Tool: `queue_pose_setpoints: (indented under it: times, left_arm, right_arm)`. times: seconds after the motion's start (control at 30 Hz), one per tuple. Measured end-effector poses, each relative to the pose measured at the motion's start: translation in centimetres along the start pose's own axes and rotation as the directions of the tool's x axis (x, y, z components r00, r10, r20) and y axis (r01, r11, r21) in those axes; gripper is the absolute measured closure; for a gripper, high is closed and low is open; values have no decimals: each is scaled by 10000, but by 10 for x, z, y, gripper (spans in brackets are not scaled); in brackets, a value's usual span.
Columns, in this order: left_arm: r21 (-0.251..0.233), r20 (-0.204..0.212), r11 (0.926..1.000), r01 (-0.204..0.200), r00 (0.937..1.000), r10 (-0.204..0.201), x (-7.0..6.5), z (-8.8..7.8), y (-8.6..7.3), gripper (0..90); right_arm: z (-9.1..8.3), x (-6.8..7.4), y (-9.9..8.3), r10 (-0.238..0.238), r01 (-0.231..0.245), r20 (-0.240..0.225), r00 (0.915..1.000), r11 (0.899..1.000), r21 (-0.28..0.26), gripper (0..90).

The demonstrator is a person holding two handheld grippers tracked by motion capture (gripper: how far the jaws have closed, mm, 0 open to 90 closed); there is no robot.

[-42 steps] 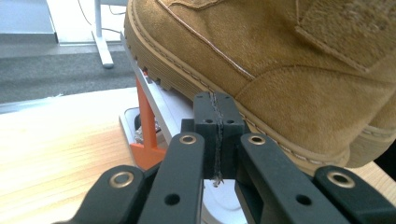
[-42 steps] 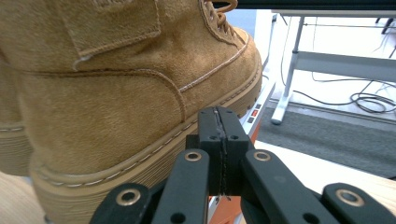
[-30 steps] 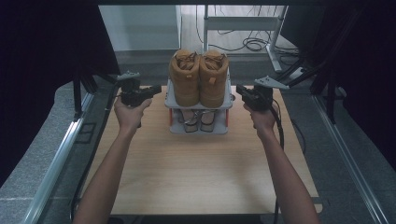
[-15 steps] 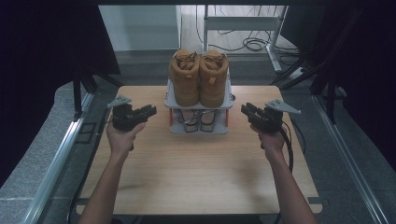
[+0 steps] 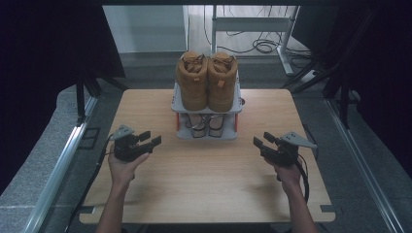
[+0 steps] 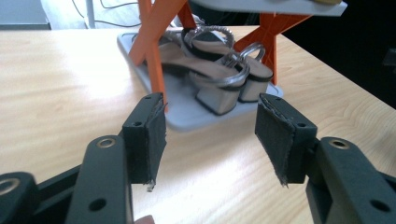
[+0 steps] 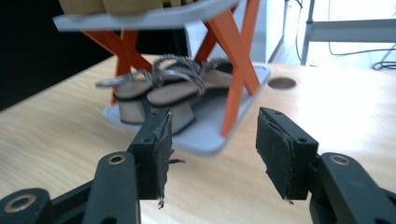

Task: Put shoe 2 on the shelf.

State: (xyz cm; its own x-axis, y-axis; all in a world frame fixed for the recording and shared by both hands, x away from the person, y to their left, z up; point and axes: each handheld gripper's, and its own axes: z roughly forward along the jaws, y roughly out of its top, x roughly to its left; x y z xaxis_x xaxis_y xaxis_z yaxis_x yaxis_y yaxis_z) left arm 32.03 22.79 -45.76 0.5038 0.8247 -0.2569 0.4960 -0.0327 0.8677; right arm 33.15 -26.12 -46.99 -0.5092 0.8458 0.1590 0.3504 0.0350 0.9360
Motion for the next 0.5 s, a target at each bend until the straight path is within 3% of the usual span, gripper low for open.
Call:
queue_pose_setpoints:
  times: [0.1,0.23,0.37,0.5]
  left_arm:
    - [97,-185,9999,35,9998,-33,4,-4,-17,424]
    - [612,-238,9981,-64,9997,79,8,-2,-33,413]
    - [744,-216,9970,-223,9995,240,8,-1,-38,409]
    - [820,-179,9960,-351,9992,367,7,-1,-41,406]
  right_arm:
    - [-6,-1,-12,28,-29,56,10000,10000,88,457]
    - [-10,-2,-28,-123,120,63,9999,9986,510,457]
    - [-8,-2,-41,-474,449,211,9987,9935,1044,457]
    - [-7,-1,-41,-397,382,141,9991,9949,931,457]
